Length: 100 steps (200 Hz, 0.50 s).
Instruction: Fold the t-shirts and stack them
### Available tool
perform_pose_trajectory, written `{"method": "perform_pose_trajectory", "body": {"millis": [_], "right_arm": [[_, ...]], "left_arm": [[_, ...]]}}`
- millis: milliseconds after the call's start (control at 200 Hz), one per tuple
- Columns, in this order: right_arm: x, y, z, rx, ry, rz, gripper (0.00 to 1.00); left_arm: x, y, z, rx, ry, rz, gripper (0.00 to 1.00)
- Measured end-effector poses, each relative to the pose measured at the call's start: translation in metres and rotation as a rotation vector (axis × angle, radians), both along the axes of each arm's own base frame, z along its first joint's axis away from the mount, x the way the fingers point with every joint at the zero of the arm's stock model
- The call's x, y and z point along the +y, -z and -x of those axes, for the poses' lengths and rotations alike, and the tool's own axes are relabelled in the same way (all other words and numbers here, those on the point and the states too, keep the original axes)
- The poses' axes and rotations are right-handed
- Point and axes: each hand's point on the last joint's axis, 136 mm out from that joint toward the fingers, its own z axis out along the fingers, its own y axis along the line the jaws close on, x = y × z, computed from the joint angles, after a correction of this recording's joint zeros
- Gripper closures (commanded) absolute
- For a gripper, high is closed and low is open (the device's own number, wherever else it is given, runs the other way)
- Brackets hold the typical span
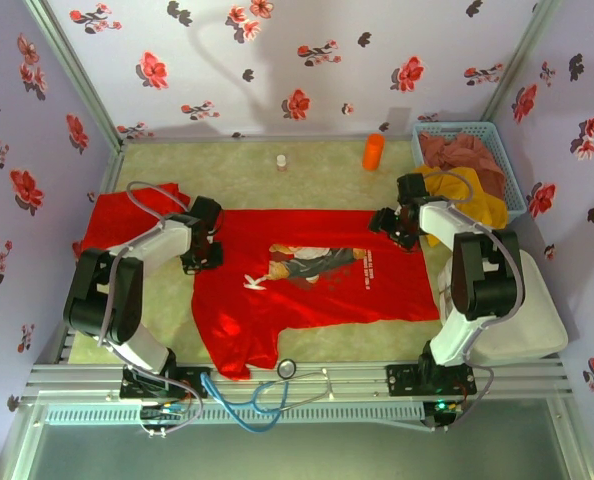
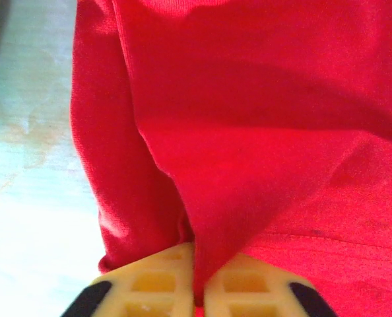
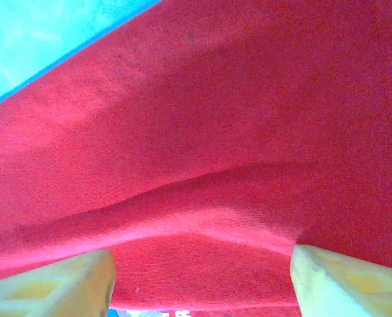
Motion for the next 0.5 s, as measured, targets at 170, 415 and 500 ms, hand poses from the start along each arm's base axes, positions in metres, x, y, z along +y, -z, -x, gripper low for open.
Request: {"method": "perform_pose_trajectory", "body": {"millis": [170,415,500], "right_arm": [[0.000,0.001,0.000,0.002,0.000,0.000,0.30],[0.000,0.004,0.001,0.010,0.000,0.001,0.29],[0.000,0.004,0.001,0.012,0.000,0.001,0.30]], "left_arm": [[0.000,-0.006,0.006,0.019,-0.041,0.017,1.00],[-0.009,-0.032,0.020,-0.001,-0.162,0.106,1.00],[-0.012,-0.040,0.025,-0.011,-0.191,0.129,1.00]]}}
